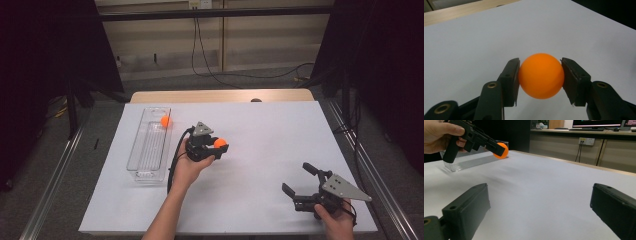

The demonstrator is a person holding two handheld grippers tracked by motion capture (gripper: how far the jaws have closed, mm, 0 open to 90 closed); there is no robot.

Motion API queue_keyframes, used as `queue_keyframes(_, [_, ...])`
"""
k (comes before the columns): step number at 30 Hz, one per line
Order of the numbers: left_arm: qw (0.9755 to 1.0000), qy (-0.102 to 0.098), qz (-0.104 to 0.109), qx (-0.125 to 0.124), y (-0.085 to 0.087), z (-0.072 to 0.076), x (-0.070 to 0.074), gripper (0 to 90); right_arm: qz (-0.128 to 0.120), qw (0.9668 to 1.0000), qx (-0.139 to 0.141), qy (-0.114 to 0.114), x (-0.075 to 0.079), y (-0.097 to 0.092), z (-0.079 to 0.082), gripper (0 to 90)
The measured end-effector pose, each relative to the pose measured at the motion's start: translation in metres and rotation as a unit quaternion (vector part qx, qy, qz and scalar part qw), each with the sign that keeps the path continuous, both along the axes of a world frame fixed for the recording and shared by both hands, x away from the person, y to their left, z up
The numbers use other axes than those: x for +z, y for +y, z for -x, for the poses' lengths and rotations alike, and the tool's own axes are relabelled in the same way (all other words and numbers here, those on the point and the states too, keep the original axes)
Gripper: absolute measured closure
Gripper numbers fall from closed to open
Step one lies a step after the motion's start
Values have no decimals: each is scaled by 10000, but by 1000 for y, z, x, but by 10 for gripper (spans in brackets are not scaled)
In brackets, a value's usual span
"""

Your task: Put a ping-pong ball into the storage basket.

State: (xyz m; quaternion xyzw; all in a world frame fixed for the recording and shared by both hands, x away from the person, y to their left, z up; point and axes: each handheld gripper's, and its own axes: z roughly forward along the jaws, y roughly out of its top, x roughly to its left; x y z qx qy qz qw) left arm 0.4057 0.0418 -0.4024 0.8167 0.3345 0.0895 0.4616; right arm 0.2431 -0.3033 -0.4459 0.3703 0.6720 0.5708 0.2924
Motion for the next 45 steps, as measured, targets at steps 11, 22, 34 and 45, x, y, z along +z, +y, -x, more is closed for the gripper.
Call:
queue_keyframes(11, [10000,-14,-13,62,7,-1,1,507,-11,10000,3,-4,0,1,-1,19])
queue_keyframes(22, [9999,5,-10,163,15,-2,2,507,-18,10000,31,-5,0,1,-1,19])
queue_keyframes(34, [9996,34,25,290,24,-2,3,507,-42,10000,36,-3,0,1,-1,19])
queue_keyframes(45, [9991,57,-33,426,32,-4,4,507,-68,10000,50,-23,1,1,0,19])
